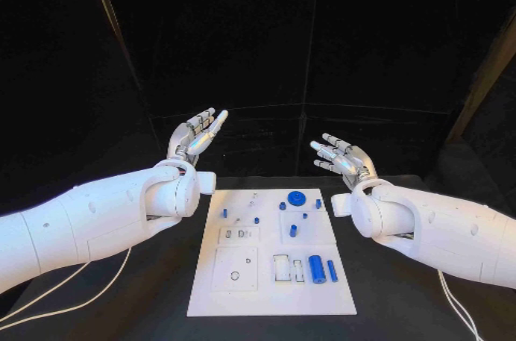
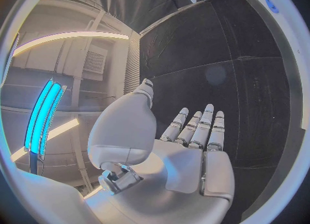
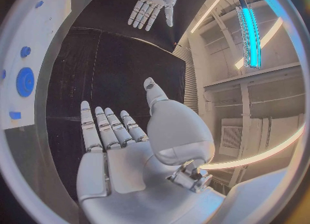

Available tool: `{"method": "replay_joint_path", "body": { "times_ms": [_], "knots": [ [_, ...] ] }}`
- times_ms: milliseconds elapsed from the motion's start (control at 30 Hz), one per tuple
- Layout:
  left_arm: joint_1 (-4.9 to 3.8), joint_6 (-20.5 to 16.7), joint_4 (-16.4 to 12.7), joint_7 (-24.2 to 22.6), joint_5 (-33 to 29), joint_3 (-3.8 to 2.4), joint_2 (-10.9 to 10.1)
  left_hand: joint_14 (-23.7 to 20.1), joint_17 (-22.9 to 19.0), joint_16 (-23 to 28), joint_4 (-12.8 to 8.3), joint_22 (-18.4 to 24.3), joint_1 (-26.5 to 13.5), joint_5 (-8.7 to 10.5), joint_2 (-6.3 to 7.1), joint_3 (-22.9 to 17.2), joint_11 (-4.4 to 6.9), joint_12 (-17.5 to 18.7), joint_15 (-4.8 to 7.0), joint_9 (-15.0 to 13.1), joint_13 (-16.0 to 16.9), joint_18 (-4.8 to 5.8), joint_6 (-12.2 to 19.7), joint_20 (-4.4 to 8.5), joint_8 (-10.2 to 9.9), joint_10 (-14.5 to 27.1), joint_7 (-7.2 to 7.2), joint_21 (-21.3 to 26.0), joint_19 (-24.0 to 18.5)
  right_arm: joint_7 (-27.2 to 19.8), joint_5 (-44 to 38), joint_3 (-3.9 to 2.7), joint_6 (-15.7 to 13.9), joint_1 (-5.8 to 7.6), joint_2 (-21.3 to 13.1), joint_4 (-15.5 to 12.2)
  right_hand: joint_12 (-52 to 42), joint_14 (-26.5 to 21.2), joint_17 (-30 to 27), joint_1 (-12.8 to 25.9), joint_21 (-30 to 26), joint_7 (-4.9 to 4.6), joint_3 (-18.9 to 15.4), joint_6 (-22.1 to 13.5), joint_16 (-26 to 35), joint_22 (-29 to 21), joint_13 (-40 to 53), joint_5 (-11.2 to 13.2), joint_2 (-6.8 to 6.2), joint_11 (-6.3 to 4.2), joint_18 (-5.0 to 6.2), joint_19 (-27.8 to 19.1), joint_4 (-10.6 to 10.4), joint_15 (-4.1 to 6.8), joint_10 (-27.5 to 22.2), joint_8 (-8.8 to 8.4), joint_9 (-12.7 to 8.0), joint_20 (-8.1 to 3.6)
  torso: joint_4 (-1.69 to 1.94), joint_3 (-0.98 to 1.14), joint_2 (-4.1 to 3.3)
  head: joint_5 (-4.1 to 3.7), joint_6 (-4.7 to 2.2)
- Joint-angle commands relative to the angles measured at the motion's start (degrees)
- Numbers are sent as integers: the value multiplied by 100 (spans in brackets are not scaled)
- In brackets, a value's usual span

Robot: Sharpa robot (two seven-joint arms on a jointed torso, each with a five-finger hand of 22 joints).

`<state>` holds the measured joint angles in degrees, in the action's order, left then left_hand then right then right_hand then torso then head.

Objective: Assemble the parts on the task board

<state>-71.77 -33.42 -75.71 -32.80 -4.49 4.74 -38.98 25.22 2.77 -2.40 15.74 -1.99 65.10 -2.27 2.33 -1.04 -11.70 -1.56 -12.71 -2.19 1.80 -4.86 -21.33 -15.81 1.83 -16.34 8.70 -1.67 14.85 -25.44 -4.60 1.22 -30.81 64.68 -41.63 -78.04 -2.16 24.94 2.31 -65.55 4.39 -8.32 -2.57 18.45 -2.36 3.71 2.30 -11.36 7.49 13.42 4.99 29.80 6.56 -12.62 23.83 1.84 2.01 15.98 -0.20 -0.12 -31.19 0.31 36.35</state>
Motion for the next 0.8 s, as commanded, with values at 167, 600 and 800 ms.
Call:
{"method": "replay_joint_path", "body": {
  "times_ms": [167,600,800],
  "knots": [
    [-74,631,105,-387,-236,27,43,496,68,-109,84,-38,283,-49,-33,-43,-150,-67,-85,-37,37,-179,-310,-99,80,-308,577,-80,178,360,-629,32,1369,149,97,350,-527,2989,165,-1306,837,-566,364,2820,-557,328,167,94,38,-198,557,1779,992,319,2889,498,252,-27,-1,-1,0,-1,0],
    [-73,700,-347,-486,-325,45,-390,2346,290,-732,-78,-379,682,-47,-142,0,-150,-646,129,-180,246,-432,-2035,-67,382,-3042,685,-785,2492,917,-4495,32,943,523,-31,621,-397,4494,241,-1445,1914,-325,855,3859,-743,860,137,-41,-285,-556,543,2631,1011,822,4072,475,191,-584,-8,-4,-239,17,-14],
    [-73,709,-696,-498,-316,46,-618,3095,354,-1006,-352,-453,957,-47,-204,49,39,-838,364,-216,235,-573,-2925,15,543,-3697,545,-1046,3191,1394,-5556,30,1182,686,-29,570,-333,5273,466,-1403,2862,-215,936,4116,-1024,1464,141,-126,-438,-714,519,2830,1002,1074,4509,433,183,-846,20,1,-445,11,-122]
  ]
}}
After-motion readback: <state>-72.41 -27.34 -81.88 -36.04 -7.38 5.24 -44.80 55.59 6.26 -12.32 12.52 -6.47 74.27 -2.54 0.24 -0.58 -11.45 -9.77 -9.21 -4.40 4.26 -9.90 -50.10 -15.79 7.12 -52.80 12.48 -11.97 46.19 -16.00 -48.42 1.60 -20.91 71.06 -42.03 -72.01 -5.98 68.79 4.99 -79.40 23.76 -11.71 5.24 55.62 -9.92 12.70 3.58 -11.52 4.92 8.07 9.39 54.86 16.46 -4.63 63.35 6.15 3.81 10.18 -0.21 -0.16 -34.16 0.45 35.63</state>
